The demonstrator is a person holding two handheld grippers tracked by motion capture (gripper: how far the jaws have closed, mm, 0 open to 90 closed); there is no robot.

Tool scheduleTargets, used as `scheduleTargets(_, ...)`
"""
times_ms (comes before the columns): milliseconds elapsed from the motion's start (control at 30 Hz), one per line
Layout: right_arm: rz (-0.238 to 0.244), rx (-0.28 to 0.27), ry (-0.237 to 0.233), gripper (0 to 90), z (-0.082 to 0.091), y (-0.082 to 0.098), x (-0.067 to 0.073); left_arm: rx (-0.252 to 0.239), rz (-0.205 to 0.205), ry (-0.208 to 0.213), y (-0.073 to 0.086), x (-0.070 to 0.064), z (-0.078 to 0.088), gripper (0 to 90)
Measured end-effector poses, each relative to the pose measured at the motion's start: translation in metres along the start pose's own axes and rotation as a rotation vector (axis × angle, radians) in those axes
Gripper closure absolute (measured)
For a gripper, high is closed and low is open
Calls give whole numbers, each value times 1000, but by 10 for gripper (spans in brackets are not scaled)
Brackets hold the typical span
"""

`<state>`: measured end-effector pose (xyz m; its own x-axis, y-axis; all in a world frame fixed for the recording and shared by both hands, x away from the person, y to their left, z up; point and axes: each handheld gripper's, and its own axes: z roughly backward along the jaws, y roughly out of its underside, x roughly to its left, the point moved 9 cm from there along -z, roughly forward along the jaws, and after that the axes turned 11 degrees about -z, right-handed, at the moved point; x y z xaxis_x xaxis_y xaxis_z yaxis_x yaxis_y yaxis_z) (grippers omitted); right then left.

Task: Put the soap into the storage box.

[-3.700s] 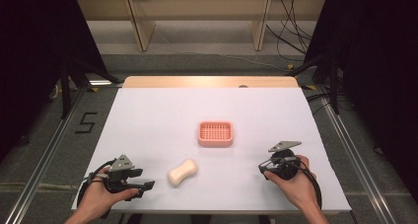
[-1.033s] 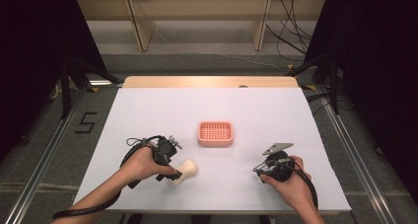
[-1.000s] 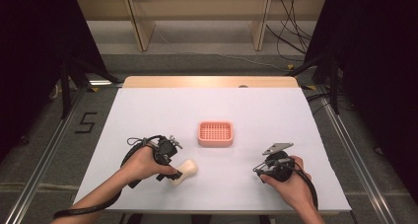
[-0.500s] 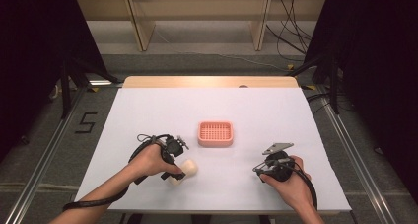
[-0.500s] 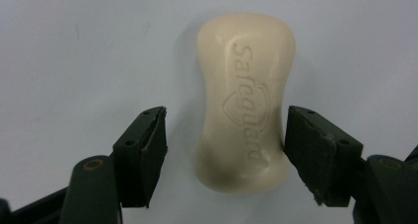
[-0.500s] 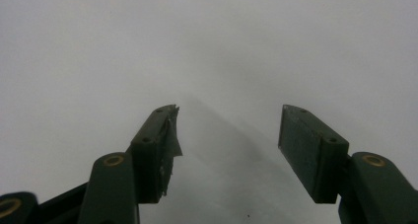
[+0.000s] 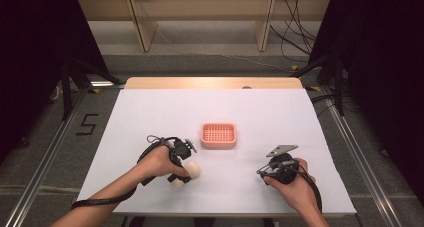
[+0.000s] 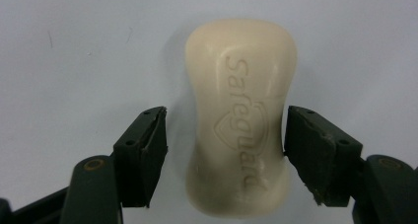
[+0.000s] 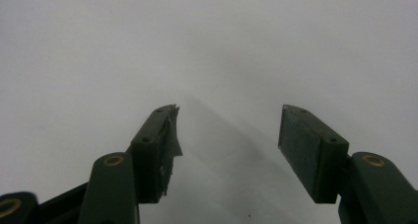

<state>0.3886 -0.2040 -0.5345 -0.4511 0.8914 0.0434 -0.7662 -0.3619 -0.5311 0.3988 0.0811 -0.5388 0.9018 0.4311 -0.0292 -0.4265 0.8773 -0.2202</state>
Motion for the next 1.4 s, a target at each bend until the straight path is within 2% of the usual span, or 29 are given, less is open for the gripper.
scheduleTargets(33,-1,-4,0,409,0,0,0,15,-1,3,1,0,-1,327)
scheduleTargets(333,-3,6,-3,408,0,1,1,34,-17,16,-1,-1,-6,348)
scheduleTargets(367,-13,11,-3,408,0,2,2,51,-42,20,0,0,-5,353)
scheduleTargets(433,-9,13,-3,408,0,2,2,48,-28,28,-1,-2,-6,364)
scheduleTargets(633,-12,14,-3,408,0,2,3,61,-65,35,-3,-2,-9,393)
scheduleTargets(733,-14,21,-5,408,0,3,3,62,-60,43,-3,-3,-10,411)
scheduleTargets(900,-9,13,-2,408,0,3,2,64,-100,40,-3,-1,-9,476)
scheduleTargets(967,-23,17,-5,408,-1,3,4,66,-107,41,-3,-1,-9,482)
scheduleTargets(1100,-23,16,-5,408,-1,3,4,65,-100,42,-3,-1,-9,486)
scheduleTargets(1200,-13,21,-5,408,0,4,3,66,-116,37,-2,0,-9,488)
scheduleTargets(1400,-13,20,-5,408,0,4,3,74,-121,38,-1,0,-9,490)
